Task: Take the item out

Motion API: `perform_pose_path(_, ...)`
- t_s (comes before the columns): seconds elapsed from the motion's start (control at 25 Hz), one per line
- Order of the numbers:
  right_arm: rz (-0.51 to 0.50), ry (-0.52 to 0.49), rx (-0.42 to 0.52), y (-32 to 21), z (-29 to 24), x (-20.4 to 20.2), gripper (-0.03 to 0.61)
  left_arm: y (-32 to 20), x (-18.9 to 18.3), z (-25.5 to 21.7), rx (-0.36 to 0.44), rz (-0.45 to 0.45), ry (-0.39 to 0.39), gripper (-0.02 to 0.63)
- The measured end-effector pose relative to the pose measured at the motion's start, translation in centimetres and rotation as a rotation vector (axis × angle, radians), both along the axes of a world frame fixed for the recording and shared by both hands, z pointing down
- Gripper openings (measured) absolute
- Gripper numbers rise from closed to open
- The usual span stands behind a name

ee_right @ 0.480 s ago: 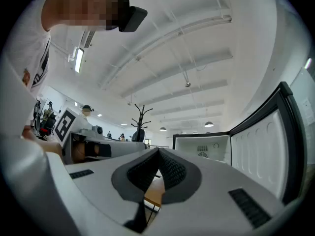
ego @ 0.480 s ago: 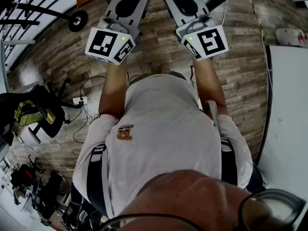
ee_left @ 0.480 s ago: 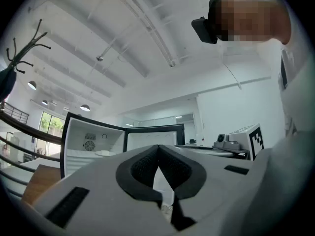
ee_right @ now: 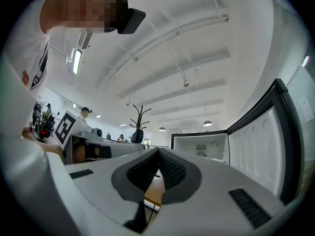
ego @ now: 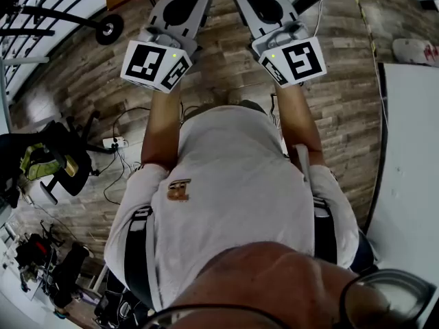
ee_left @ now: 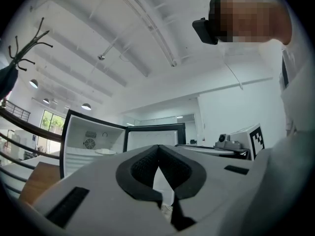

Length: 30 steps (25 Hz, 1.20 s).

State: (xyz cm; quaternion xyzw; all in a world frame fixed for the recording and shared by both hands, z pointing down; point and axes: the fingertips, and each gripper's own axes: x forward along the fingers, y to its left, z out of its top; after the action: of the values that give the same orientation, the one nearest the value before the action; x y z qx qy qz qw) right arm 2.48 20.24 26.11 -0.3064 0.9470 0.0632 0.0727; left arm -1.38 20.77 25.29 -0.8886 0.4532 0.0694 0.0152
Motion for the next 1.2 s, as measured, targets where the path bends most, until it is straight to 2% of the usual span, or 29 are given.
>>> perform_pose_path(0.6, -0.04, -0.017, 0.01, -3.1, 0.3, 3.9, 0.034, -3.2, 3.4, 0.7, -0.006, -0.057, -0.018, 0.018)
perform_pose_path(0.96, -0.073, -0.031, 0.009, -3.2, 1.0, 6.5, 0.034, -3.5, 5.9, 1.6, -0.009, -0.094, -0.02, 0.018)
perform_pose_path(1.2, -0.084, -0.026, 0.01, -3.9, 0.8, 6.7, 0.034, -4.2, 6.1, 1.3, -0.003, -0.109, -0.023, 0.018)
